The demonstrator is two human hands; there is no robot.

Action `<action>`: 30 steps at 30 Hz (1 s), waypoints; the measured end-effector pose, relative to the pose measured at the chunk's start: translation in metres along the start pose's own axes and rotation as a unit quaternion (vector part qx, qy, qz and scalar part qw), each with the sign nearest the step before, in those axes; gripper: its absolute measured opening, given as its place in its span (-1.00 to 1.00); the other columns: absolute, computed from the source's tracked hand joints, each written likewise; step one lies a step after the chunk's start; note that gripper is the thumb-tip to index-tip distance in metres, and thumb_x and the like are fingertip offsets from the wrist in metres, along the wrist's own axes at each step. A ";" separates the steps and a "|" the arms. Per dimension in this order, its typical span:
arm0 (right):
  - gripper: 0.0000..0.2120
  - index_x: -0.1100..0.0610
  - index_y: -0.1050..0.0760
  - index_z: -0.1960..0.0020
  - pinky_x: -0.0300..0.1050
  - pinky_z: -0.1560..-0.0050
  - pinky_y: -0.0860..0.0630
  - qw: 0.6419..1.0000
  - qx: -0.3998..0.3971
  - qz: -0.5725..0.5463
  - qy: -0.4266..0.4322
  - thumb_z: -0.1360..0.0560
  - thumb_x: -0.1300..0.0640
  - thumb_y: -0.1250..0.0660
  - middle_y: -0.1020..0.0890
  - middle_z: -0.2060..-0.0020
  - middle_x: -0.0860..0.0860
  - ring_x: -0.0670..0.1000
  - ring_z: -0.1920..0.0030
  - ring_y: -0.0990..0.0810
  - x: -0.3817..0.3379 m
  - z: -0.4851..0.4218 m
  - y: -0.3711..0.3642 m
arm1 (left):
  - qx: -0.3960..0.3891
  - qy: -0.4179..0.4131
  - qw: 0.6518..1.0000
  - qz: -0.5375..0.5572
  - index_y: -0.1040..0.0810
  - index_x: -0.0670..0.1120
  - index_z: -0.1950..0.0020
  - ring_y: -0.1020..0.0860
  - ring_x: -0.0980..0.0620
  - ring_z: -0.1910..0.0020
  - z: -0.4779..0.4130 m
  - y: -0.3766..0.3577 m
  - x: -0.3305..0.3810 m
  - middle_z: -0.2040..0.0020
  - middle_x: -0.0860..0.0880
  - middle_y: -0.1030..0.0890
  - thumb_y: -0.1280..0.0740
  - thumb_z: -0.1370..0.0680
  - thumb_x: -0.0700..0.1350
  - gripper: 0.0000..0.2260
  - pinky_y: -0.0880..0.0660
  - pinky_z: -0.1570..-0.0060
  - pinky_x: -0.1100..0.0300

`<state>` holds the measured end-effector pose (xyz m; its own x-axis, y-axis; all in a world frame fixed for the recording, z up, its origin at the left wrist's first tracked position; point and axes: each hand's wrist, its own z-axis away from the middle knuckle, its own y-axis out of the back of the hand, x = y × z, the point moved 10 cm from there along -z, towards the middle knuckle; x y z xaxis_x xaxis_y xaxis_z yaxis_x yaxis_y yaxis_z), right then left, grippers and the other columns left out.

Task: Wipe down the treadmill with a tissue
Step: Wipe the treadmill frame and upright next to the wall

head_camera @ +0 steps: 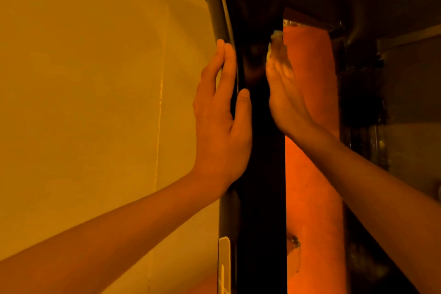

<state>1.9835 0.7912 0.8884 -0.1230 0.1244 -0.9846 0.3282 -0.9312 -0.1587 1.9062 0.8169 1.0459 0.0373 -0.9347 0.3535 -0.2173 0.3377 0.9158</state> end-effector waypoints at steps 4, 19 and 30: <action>-0.30 0.15 0.13 -0.69 -0.06 -0.65 0.21 0.999 -0.014 0.017 0.047 -0.71 -0.26 0.20 0.12 -0.69 0.00 -0.01 -0.68 0.17 0.000 0.089 -0.014 | 0.008 -0.001 1.000 -0.002 -0.23 -0.28 -0.61 -0.24 -0.10 -0.61 0.001 0.002 0.001 -0.61 -0.24 -0.27 -0.20 -0.69 -0.25 -0.52 -0.23 -0.57 -0.07; -0.24 0.13 0.15 -0.69 0.09 -0.66 0.21 0.999 -0.028 0.035 0.000 -0.62 -0.28 0.22 0.13 -0.69 0.04 -0.03 -0.67 0.20 0.006 0.012 -0.001 | -0.011 -0.002 1.000 0.004 -0.22 -0.32 -0.60 -0.24 -0.15 -0.61 -0.002 0.000 -0.001 -0.60 -0.28 -0.26 -0.20 -0.68 -0.28 -0.52 -0.21 -0.57 -0.07; -0.34 -0.04 0.22 -0.65 0.09 -0.65 0.25 0.999 -0.041 0.003 -0.012 -0.65 -0.31 0.23 0.19 -0.68 -0.05 -0.06 -0.66 0.24 0.008 0.081 -0.015 | -0.021 -0.011 1.000 -0.013 -0.21 -0.37 -0.59 -0.21 -0.15 -0.62 -0.001 0.000 0.002 -0.60 -0.30 -0.22 -0.18 -0.69 -0.29 -0.53 -0.17 -0.58 0.04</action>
<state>1.9015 0.7784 0.8888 -0.1432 0.1098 -0.9836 0.4040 -0.9008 -0.1593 1.9073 0.8156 1.0467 0.0208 -0.9451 0.3262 -0.1760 0.3177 0.9317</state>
